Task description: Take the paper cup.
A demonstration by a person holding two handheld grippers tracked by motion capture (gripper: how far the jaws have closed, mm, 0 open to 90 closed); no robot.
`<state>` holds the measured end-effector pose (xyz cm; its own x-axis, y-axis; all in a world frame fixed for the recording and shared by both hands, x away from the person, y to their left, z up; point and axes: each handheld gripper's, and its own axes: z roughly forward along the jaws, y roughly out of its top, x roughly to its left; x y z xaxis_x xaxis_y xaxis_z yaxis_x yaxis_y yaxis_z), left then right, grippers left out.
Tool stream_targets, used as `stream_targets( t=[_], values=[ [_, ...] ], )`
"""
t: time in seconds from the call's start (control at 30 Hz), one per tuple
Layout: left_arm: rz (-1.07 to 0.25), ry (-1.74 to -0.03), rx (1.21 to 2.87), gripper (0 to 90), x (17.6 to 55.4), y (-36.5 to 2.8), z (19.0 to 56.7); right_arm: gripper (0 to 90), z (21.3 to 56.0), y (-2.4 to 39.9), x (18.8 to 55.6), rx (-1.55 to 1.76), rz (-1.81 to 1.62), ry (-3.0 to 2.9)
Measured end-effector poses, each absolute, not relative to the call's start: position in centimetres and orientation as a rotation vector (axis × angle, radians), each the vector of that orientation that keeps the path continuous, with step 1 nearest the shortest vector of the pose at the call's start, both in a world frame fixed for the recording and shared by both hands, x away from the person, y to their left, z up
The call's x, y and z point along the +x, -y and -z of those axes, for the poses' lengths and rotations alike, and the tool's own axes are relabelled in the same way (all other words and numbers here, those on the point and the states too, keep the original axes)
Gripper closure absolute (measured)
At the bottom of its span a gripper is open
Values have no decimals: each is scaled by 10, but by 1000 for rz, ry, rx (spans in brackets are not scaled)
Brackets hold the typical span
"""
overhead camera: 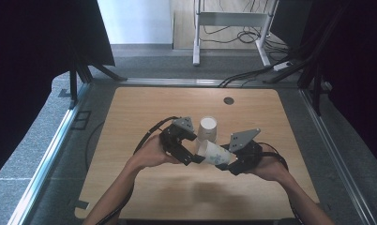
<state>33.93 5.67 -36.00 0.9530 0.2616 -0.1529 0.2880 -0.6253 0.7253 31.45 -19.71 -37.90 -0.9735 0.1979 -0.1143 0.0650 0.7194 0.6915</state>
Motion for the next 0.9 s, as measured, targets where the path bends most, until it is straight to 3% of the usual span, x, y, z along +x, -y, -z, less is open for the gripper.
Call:
stream_targets(
  t=[0.37, 0.9],
  values=[
    [63, -428, 2144, 137, 341, -62, 365, 367, 392, 206, 313, 287, -1252, -2649],
    [89, -483, 2119, 122, 347, -55, 374, 367, 406, 211, 312, 351, -1345, -2574]
  ],
)
